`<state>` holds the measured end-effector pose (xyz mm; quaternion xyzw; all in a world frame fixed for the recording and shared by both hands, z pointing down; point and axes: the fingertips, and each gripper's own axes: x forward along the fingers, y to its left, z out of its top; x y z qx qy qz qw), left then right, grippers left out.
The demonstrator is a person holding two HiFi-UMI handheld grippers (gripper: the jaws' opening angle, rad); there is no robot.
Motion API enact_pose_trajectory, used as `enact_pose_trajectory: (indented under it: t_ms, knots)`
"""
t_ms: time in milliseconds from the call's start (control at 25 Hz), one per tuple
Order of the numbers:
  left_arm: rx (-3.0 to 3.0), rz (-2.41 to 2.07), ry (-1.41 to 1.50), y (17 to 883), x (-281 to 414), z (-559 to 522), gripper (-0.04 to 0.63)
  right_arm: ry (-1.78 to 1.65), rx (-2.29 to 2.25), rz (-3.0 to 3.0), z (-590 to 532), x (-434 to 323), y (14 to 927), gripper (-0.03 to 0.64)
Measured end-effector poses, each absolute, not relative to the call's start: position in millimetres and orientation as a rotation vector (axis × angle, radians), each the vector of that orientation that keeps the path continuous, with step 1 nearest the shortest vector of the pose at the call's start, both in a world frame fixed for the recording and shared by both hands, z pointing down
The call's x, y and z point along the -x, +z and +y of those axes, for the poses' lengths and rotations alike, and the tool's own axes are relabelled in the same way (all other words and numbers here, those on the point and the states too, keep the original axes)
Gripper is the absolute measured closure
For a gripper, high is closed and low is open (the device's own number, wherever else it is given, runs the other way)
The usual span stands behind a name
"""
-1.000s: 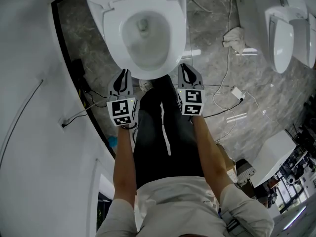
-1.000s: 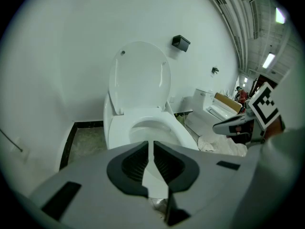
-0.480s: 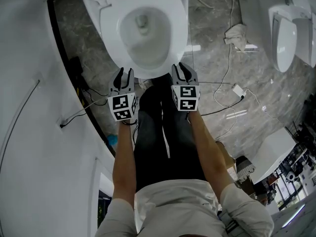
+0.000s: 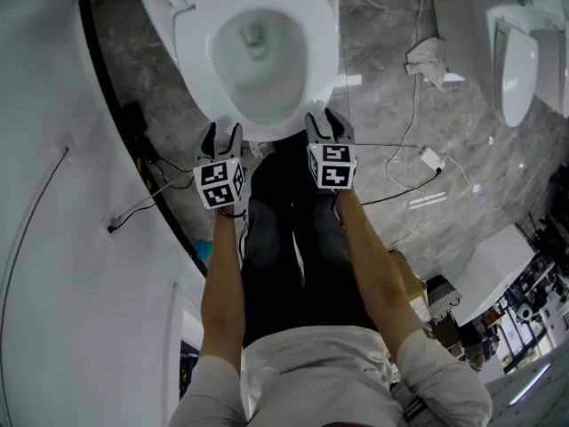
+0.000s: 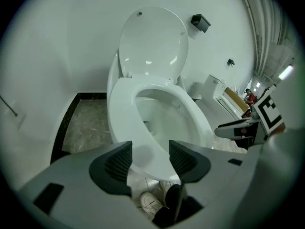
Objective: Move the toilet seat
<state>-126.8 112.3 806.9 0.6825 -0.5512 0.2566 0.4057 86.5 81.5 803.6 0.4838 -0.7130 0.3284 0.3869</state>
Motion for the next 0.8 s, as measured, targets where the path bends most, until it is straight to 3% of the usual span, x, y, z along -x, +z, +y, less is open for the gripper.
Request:
enact_pose_trajectory:
  t_ms: [360, 600, 800]
  knots:
    - [-1.635, -1.321, 0.621, 834, 122, 119, 0.232, 0.977, -1.207, -1.779, 89, -90, 831, 0.341]
    - [-1.585, -1.316, 0.621, 849, 123, 120, 0.195, 1.086, -1.181, -1.785, 93, -86, 847, 0.258]
    - [-1.567, -1.292, 0.627, 855, 119, 118, 0.19, 1.125, -1.175, -1.793, 91, -87, 850, 0.249]
